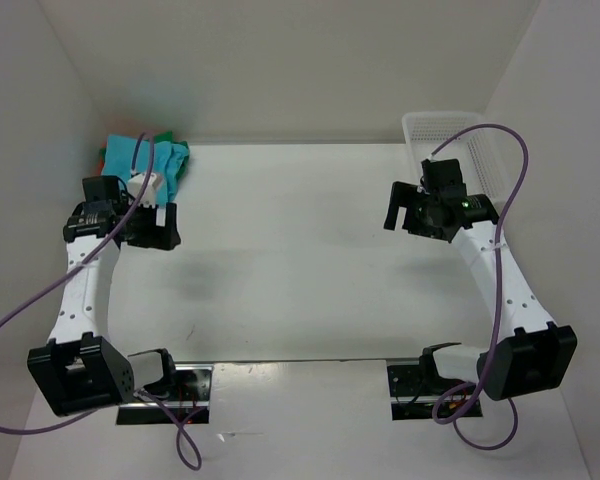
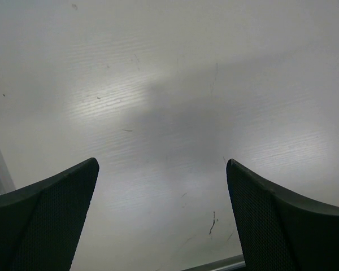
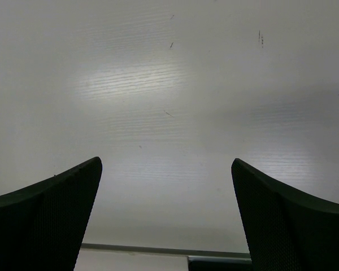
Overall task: Fold and stack the t-shirts
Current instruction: Put the neatly folded tshirt into the corner of the board with the left arm
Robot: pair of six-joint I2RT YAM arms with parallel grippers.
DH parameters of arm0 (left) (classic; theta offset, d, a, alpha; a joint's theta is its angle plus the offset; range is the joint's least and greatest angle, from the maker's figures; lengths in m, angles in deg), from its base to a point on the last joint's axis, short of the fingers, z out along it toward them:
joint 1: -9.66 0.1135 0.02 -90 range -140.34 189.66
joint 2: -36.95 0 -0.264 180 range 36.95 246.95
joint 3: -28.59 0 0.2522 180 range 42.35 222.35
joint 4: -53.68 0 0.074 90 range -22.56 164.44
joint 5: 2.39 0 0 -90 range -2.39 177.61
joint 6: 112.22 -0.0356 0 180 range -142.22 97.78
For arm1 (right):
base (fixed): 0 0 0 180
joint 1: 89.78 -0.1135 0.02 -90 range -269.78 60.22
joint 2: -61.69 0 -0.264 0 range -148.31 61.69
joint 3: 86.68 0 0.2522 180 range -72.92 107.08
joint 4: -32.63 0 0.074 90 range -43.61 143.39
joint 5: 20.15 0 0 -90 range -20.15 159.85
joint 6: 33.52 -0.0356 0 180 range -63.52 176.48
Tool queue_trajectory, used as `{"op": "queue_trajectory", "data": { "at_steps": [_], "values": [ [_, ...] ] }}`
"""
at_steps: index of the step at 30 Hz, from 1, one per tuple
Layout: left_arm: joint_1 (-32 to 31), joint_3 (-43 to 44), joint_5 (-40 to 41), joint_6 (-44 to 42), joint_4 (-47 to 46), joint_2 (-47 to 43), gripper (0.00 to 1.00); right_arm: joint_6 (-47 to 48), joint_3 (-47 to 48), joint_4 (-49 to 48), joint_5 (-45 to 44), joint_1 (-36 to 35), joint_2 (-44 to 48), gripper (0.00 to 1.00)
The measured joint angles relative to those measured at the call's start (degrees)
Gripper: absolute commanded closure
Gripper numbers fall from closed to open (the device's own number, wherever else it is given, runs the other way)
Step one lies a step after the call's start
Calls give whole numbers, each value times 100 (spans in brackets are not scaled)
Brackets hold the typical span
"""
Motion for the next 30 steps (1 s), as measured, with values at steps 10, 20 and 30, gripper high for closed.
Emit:
{"op": "queue_trajectory", "data": {
  "at_steps": [10, 20, 30],
  "values": [
    [-723, 846, -319, -35, -33, 756, 0, 50, -9, -87, 26, 0, 247, 0],
    [-2092, 3899, -385, 551, -249, 3185, 0, 52, -22, -162, 26, 0, 260, 0],
    [-2839, 4887, 186, 951, -212, 4175, 0, -2, -151, -186, 26, 55, 273, 0]
  ]
}}
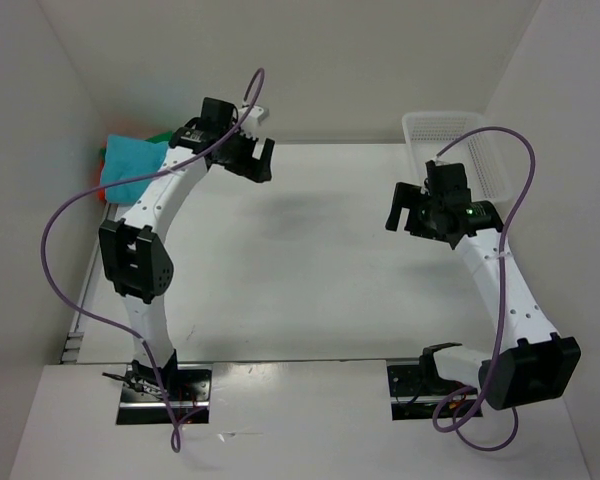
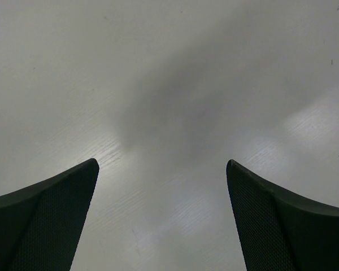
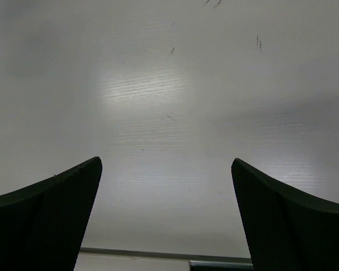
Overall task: Fold and stack the t-shirts
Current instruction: Put the neatly folded tshirt into the corner of the board with the left arm
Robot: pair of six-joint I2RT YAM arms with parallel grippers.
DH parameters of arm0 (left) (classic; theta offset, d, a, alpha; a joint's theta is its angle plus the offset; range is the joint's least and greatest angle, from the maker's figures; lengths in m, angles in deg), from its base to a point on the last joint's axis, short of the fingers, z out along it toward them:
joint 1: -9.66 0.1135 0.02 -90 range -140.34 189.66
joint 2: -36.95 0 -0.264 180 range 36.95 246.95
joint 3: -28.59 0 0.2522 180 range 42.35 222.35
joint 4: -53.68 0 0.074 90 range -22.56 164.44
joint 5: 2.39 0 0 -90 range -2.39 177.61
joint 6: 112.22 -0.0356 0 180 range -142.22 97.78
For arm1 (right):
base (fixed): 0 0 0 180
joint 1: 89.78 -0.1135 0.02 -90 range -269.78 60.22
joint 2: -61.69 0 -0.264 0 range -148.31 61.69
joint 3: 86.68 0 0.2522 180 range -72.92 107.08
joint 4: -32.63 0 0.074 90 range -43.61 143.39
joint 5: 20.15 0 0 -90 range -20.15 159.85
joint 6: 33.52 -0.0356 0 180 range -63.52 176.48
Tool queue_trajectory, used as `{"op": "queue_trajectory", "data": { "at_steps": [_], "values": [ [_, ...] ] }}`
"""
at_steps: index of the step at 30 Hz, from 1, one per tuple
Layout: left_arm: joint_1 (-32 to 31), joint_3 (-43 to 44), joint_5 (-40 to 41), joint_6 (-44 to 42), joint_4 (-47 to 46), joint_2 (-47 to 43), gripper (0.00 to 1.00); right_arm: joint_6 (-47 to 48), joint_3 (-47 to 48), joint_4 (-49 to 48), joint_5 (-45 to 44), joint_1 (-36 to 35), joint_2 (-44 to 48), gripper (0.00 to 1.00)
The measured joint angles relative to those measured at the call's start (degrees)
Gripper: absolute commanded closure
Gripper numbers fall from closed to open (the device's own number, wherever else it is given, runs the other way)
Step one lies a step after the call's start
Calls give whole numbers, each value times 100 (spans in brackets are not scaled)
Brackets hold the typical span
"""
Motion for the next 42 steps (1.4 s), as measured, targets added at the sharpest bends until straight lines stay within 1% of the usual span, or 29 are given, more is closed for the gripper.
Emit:
{"op": "queue_trajectory", "data": {
  "at_steps": [9, 13, 16, 21, 23, 30, 32, 38, 42],
  "values": [
    [-356, -22, -22, 20, -13, 7, 0, -162, -129, -4, -4, 4, 52, 0],
    [-662, -293, 37, 160, -170, -20, 0, -188, -129, -4, -28, 33, 61, 0],
    [-1067, -758, 103, 208, -313, -136, 0, -203, -129, -4, -46, 48, 61, 0],
    [-2072, -1834, 164, 273, -479, -710, 0, -205, -127, -7, -50, 55, 68, 0],
    [-2380, -2022, 103, 269, -476, -881, 0, -205, -127, -7, -55, 55, 81, 0],
    [-2389, -2039, 125, 313, -649, -970, 0, -229, -133, -4, -98, 55, 232, 0],
    [-2583, -2039, 177, 313, -667, -968, 0, -232, -136, -4, -118, 55, 299, 0],
    [-3480, -2039, 216, 286, -686, -901, 0, -251, -138, 2, -153, 55, 393, 0],
    [-3491, -2039, 354, 273, -688, -901, 0, -254, -151, 7, -157, 57, 472, 0]
  ]
}}
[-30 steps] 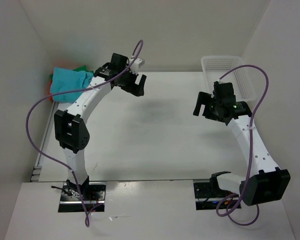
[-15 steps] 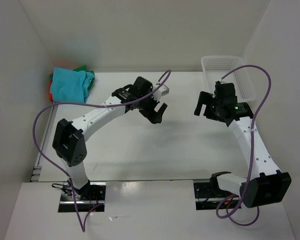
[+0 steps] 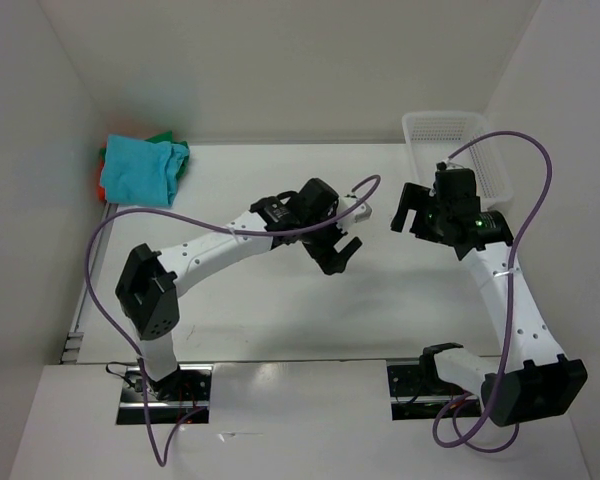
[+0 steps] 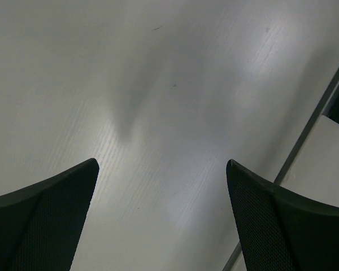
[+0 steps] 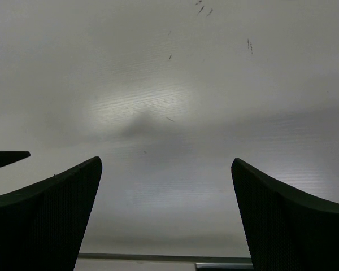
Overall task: Fold and stack the t-shirts
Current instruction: Put the neatly folded tshirt into the corner of the board with the left arm
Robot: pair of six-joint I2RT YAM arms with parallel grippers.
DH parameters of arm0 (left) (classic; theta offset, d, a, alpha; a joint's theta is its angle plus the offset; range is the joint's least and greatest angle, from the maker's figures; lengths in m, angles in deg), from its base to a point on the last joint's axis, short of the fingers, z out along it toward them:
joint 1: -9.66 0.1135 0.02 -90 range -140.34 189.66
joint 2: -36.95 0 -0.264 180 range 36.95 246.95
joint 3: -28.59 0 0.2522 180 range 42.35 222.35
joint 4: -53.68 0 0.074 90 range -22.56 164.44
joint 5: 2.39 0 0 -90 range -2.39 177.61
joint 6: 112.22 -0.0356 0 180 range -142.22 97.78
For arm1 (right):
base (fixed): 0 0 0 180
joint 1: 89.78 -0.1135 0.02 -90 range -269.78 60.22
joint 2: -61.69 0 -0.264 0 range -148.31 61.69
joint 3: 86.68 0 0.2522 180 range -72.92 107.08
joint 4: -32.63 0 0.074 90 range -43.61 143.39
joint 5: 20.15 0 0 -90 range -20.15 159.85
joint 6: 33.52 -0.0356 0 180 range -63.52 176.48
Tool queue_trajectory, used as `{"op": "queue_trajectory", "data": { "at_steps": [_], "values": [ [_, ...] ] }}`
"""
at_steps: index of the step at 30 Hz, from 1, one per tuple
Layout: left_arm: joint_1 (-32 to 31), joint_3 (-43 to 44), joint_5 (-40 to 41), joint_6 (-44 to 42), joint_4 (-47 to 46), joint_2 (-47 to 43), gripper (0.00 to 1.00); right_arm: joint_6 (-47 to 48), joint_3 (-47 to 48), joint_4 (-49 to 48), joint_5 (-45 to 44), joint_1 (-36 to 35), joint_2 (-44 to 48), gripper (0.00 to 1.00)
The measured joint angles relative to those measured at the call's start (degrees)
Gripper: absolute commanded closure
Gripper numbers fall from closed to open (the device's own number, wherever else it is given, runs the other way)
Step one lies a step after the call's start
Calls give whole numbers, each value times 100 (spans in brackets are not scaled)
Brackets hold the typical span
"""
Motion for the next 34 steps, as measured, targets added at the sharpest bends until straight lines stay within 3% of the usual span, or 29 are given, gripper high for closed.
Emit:
{"op": "queue_trajectory", "data": {
  "at_steps": [11, 21, 34],
  "values": [
    [232, -31, 378, -140, 7, -136, 0, -2, -151, 20, 0, 0, 142, 0],
    [1792, -177, 321, 13, -7, -789, 0, 0, -153, 20, -2, 0, 153, 0],
    [1694, -245, 223, 17, 0, -944, 0, 0, -153, 20, 0, 0, 168, 0]
  ]
}}
